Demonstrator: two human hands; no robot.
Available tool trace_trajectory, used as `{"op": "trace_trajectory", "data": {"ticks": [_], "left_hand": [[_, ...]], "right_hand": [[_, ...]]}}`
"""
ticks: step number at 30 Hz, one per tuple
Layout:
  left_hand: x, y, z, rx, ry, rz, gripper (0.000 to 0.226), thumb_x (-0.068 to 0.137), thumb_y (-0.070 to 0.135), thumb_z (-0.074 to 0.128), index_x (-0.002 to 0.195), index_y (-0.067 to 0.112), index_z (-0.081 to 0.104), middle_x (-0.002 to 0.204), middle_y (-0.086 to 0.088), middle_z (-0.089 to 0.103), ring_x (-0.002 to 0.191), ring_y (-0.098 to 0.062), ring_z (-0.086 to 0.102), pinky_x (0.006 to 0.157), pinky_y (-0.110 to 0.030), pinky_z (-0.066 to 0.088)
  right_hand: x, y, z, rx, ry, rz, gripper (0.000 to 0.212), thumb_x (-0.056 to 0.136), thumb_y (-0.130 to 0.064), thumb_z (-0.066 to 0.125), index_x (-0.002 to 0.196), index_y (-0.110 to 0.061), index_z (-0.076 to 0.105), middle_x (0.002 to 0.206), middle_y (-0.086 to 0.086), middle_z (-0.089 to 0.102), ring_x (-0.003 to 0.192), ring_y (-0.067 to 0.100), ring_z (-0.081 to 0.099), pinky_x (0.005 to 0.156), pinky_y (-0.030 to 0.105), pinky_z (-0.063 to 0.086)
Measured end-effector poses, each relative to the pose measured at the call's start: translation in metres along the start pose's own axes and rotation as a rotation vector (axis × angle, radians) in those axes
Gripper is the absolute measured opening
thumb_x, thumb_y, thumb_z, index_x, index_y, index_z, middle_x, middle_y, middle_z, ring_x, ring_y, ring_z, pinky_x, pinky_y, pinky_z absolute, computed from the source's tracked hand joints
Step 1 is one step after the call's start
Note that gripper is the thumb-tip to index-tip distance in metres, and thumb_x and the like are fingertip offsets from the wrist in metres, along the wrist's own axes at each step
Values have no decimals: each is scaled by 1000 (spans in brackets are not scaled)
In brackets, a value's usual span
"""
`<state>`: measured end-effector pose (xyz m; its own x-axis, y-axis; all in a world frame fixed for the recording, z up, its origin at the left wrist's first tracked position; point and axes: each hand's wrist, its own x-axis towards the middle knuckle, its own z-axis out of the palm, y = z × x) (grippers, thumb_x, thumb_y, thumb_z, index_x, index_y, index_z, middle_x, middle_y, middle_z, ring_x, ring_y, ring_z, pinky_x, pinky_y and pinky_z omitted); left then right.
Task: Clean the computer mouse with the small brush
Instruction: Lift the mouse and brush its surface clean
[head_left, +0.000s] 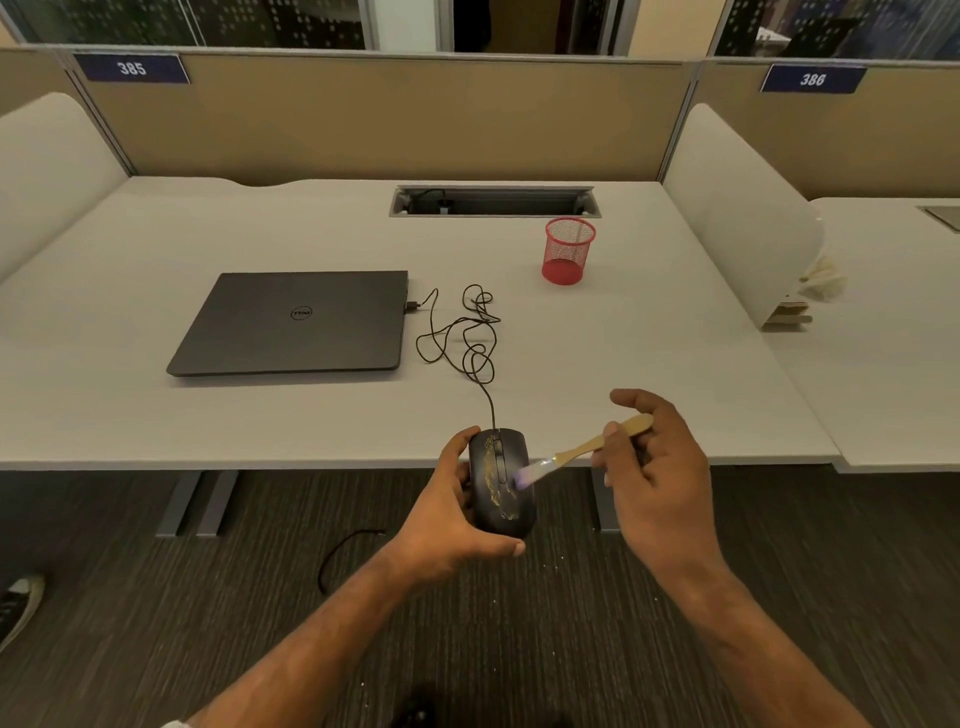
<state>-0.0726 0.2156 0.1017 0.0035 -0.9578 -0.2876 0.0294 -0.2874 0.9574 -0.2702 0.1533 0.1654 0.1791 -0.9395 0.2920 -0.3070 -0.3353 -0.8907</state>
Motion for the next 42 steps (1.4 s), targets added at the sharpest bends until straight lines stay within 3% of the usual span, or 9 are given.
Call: {"op": "trace_trajectory", "data": {"ticks": [6,10,18,20,24,28,34,39,42], "left_hand": [[-2,1,-2,6,9,-1,127,61,-15,84,154,39,15,142,-4,48,127,-25,57,100,-49,54],[-2,-1,-2,6,3,-1,128,59,-11,86,154,40,16,144,-2,45,129,-25,55,100,-51,54],[-1,-5,-6,6,5,6,130,58,-7,87,154,40,14,143,-2,47,127,-21,57,97,-36,56],[-2,-5,-6,4,4,8,130,58,-7,87,154,41,14,144,-1,47,128,-21,57,97,-35,56],[-1,-4,-4,6,-5,12,130,59,-9,87,154,42,14,144,-4,48,126,-20,59,96,-36,57],[-2,-1,-4,18,6,9,131,58,-7,87,154,43,14,142,-3,49,124,-22,60,93,-34,58],[-3,2,-3,21,9,7,130,60,-9,86,155,40,13,144,-3,48,128,-23,56,97,-33,56],[-5,2,-1,26,18,9,130,61,-11,86,154,43,13,142,-5,51,126,-23,59,102,-38,54],[-6,3,-2,29,32,0,131,61,-11,86,154,43,12,142,-4,50,126,-23,58,102,-37,53]], "right_hand": [[-6,6,-4,-33,-8,22,26,96,-17,54,116,-33,52,74,17,62,70,40,62,60,58,52],[-5,-3,-5,17,25,6,29,96,-17,55,112,-42,53,75,10,59,67,39,59,55,52,51],[-9,2,-8,-28,-13,40,27,96,-15,55,119,-30,52,75,18,61,71,43,61,60,59,51],[-8,0,-11,1,17,43,28,96,-16,55,119,-31,53,75,18,62,70,42,61,60,56,53],[-11,-4,-4,41,-24,44,29,95,-17,55,123,-27,53,77,8,64,72,19,68,64,31,59],[-13,2,-8,-40,-56,82,30,96,-15,54,125,-22,53,76,14,62,72,36,63,63,54,55],[-13,0,-20,63,15,93,32,95,-18,54,128,-20,55,76,5,70,68,11,67,65,20,56],[-18,-4,-13,-5,-99,110,33,96,-20,53,129,-21,53,77,3,71,74,13,69,72,33,59],[-17,1,-26,-111,-130,115,31,96,-23,53,127,-24,54,73,2,69,70,16,67,65,42,57]]}}
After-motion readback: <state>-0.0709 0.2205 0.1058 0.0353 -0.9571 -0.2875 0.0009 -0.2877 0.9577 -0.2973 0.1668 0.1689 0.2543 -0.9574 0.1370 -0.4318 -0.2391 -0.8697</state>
